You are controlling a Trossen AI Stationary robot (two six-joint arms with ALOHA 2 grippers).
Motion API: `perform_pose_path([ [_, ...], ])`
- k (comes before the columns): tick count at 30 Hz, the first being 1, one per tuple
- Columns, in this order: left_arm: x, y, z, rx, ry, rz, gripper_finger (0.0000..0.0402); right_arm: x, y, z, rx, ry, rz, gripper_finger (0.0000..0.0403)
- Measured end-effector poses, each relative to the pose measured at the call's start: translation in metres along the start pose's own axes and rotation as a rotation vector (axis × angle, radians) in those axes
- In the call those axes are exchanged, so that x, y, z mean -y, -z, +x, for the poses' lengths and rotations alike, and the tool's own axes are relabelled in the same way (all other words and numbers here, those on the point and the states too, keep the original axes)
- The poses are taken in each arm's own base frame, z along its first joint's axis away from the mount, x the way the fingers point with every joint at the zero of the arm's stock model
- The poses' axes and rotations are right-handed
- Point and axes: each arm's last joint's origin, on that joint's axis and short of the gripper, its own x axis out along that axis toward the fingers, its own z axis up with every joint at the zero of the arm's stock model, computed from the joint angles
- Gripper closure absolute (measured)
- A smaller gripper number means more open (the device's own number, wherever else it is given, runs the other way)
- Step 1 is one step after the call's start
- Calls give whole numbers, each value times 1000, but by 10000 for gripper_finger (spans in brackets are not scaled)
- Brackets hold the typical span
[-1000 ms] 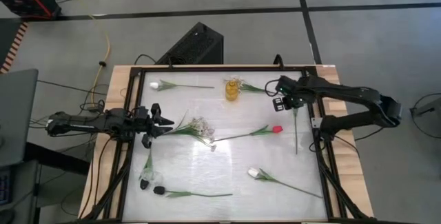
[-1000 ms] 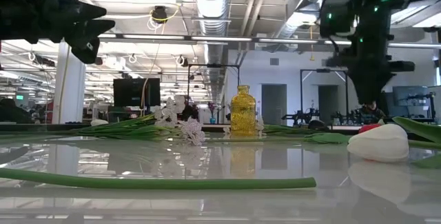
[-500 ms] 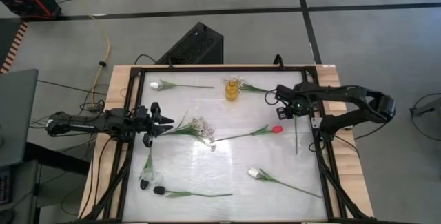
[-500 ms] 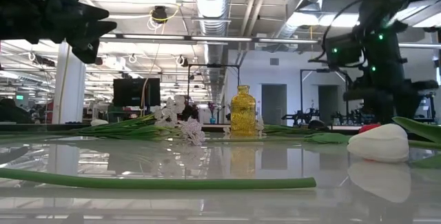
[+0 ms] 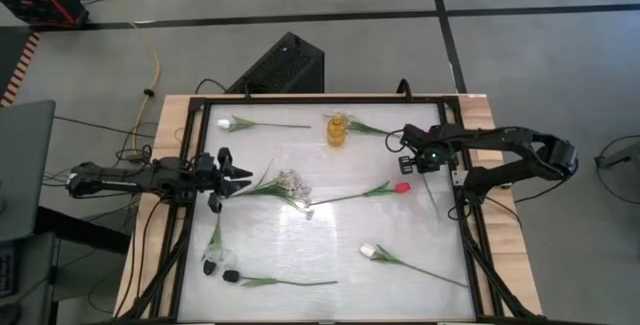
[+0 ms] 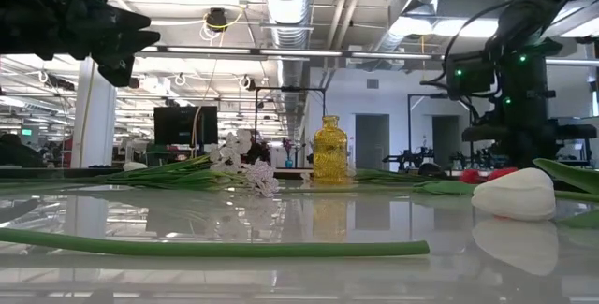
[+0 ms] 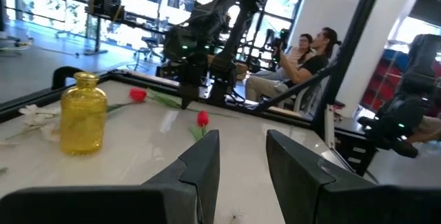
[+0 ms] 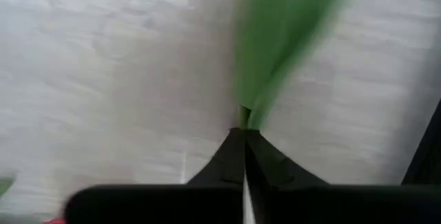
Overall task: Sort flowers into vase by color
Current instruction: Put the top red tulip into the yellow vase
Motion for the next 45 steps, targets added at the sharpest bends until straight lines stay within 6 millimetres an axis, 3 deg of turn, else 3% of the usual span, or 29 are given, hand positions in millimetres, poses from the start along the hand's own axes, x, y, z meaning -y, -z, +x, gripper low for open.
perform_pose_path([
  [5,-1,0,0,-1,-21,2,294,-13,-6,-14,58,-48,-21,377],
  [11,-1,1,0,-7,-40,3,294,-31,-18,-60,216,-147,-66,387],
  [15,-2,2,0,-9,-41,10,294,-42,-26,-98,464,-242,-76,382],
  [21,-2,2,0,-10,-41,31,294,-76,-33,-143,871,-614,-186,382],
  [27,-2,2,0,-10,-41,27,294,-106,-40,-175,1258,-855,-232,384],
  [34,-2,2,0,-9,-42,10,294,-124,-57,-167,1441,-816,-249,384],
  [45,-2,2,0,-18,-47,31,294,-130,-76,-146,1438,-740,-239,383],
])
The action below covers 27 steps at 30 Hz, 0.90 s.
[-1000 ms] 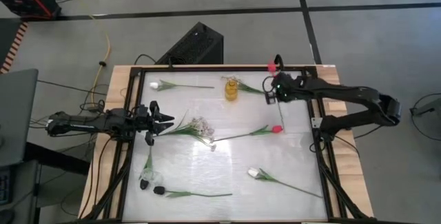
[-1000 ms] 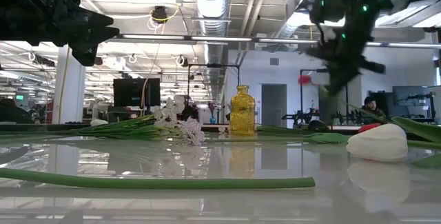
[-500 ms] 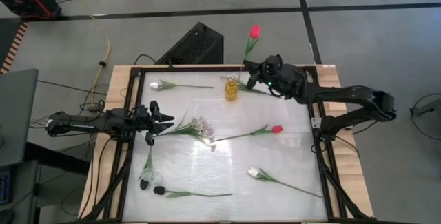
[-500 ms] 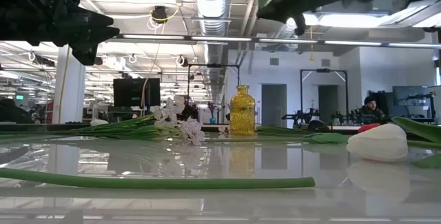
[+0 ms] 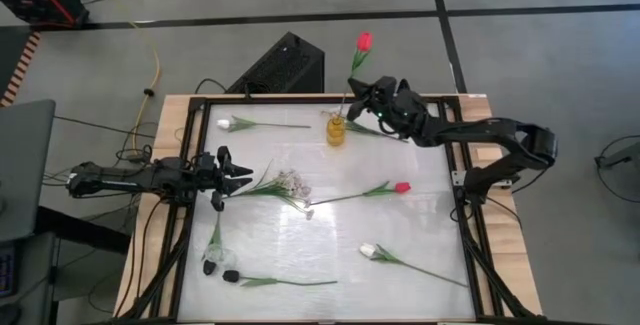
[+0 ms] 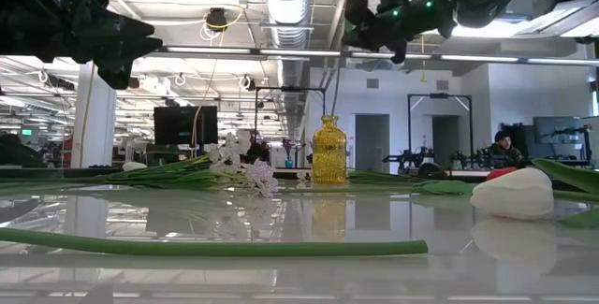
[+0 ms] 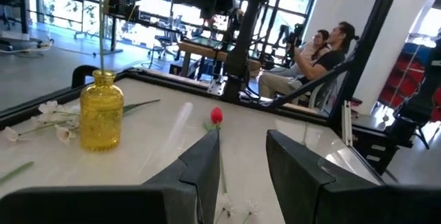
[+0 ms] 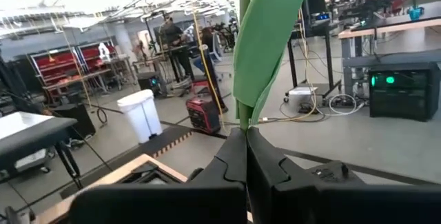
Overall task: Sort flowers into vase by color
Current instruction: Put the top red tulip into the yellow vase
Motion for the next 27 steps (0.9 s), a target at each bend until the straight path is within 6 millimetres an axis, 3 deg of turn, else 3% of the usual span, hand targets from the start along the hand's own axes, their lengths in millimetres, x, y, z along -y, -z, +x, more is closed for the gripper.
perform_pose_path([
  [5,-2,3,0,-17,-63,6,294,-4,5,-2,-44,-13,-14,373],
  [17,-3,3,0,-15,-101,8,294,-16,26,-11,-231,-43,-85,305],
  [21,-3,3,0,-15,-101,3,294,-14,32,-12,-358,-84,-67,264],
  [27,-3,3,0,-17,-95,7,294,-15,25,-12,-660,-144,-69,196],
])
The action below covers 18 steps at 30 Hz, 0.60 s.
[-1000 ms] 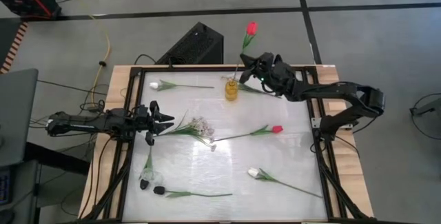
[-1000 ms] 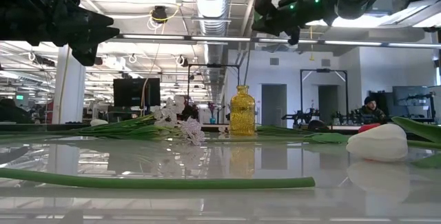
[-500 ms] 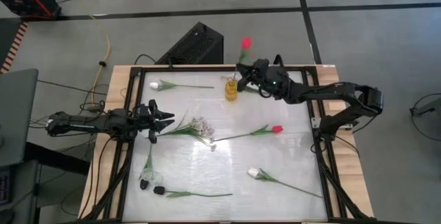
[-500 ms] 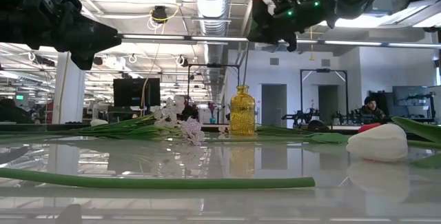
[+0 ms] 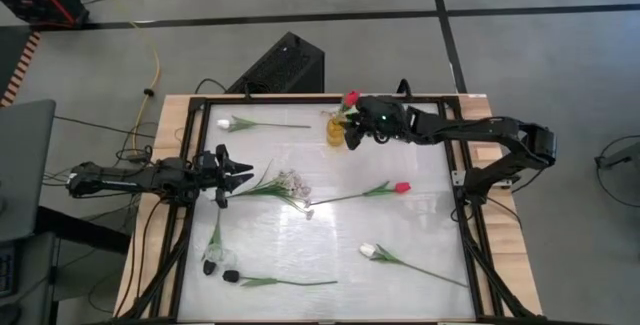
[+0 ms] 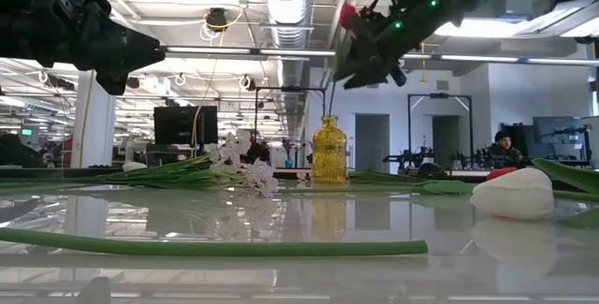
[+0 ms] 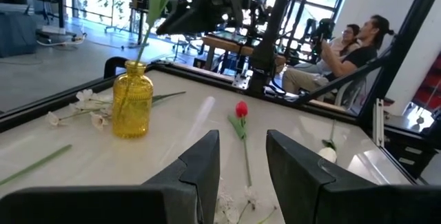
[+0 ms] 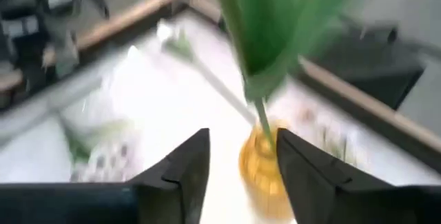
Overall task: Sort flowers into vase by color
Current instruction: Put the top red tulip into the yellow vase, then put the red tulip into the yellow vase
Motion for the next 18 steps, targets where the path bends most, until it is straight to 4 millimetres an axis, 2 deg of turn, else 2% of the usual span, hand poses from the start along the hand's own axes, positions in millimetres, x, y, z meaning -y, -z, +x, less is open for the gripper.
perform_pose_path([
  [3,0,0,0,-1,3,4,294,-4,-4,-8,-138,6,-22,173],
  [7,0,1,0,-6,2,15,294,-9,-4,-19,-293,38,-49,163],
  [14,0,3,0,-27,-2,21,294,-20,17,-33,-520,66,-116,168],
  [18,0,3,0,-27,-2,21,294,-29,31,-43,-636,100,-89,168],
])
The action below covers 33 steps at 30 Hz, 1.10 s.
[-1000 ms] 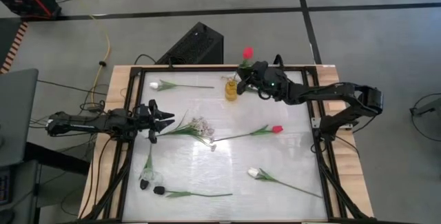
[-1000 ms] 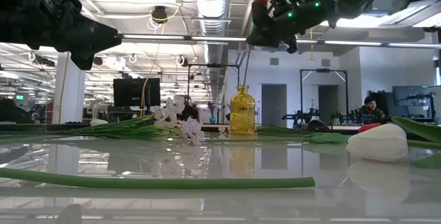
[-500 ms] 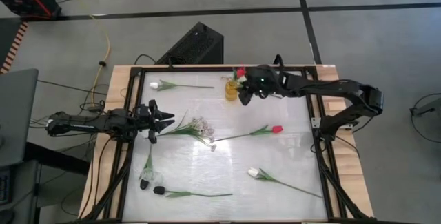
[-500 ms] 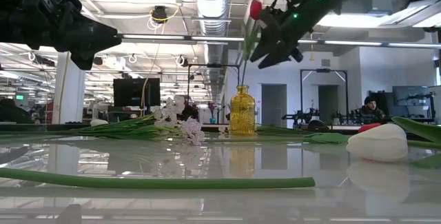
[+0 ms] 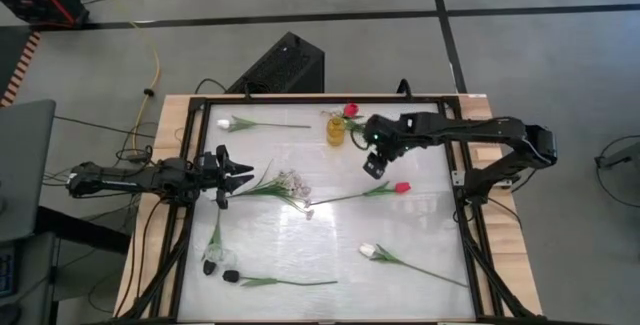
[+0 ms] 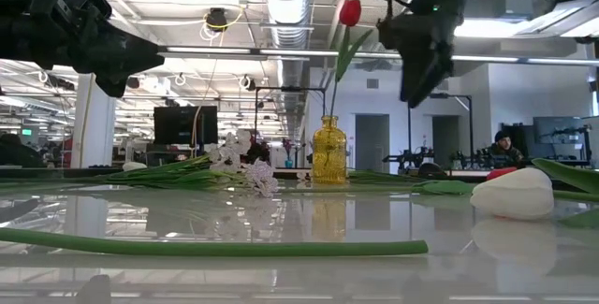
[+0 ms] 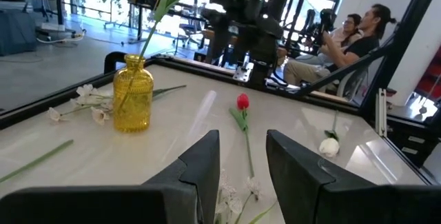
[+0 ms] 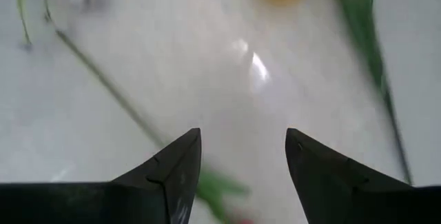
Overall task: Sort flowers into vase by color
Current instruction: Put the red tulip into the yellow vase
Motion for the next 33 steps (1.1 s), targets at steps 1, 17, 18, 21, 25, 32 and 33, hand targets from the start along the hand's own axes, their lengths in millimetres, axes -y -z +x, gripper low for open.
perform_pose_path([
  [1,0,0,0,0,0,0,294,-4,4,0,-18,3,9,168],
  [17,4,-7,1,59,83,-13,294,-103,73,18,331,-24,-334,168],
  [18,4,-9,1,77,94,-29,294,-103,76,21,350,-17,-369,168],
  [21,9,-13,5,117,150,-48,294,-100,82,32,370,-5,-431,168],
  [25,15,-14,15,133,190,-44,294,-88,85,46,354,13,-416,168],
  [32,26,-9,45,25,202,4,294,-71,83,65,343,-59,-356,168],
  [33,28,-12,51,13,204,15,294,-69,83,66,357,-64,-352,168],
])
